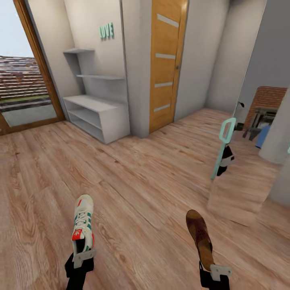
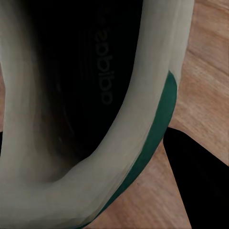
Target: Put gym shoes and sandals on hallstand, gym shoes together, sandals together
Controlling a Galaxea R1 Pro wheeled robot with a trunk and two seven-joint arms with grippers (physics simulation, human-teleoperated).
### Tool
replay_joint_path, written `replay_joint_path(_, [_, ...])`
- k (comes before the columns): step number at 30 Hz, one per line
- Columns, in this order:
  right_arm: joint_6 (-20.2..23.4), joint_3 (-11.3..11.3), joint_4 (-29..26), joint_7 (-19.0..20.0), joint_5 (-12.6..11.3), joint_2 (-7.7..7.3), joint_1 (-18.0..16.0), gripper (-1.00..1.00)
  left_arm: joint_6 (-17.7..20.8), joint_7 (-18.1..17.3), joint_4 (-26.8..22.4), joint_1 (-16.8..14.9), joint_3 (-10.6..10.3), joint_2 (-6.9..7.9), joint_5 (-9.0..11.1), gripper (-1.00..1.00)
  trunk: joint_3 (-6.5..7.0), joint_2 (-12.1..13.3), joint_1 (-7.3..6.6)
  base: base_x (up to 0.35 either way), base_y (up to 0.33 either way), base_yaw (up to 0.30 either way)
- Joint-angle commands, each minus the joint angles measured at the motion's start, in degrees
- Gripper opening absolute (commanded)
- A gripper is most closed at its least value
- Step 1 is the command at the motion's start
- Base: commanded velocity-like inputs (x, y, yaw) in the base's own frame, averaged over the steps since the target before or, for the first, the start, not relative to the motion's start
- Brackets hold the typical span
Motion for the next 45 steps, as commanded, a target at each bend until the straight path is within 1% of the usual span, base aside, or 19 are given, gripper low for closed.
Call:
replay_joint_path(1, [-0.1, 0.1, 0.0, -0.3, 0.1, -0.03, 0.0, -1.0, -0.2, -0.2, 0.0, 0.0, 0.2, -0.05, 0.0, -1.0, -0.1, 0.0, 0.02, 0.212, 0.059, 0.255])
replay_joint_path(16, [-0.1, 0.1, 0.0, -0.3, 0.1, -0.03, 0.0, -1.0, -0.2, -0.2, 0.1, 0.0, 0.1, -0.08, -0.3, -1.0, -0.89, 0.0, 0.02, 0.06, 0.008, 0.254])
replay_joint_path(22, [-0.1, 0.1, 0.0, -0.3, 0.1, -0.03, 0.0, -1.0, -0.2, -0.1, 0.0, 0.0, 0.2, -0.06, 0.0, -1.0, -1.2, 0.0, 0.02, 0.3, 0.073, 0.254])
replay_joint_path(45, [-0.1, 0.1, 0.0, -0.3, 0.1, -0.03, 0.0, -1.0, -0.1, 0.0, -0.2, 0.0, 0.3, -0.05, 0.1, -1.0, -2.41, 0.0, 0.02, 0.292, 0.181, 0.253])
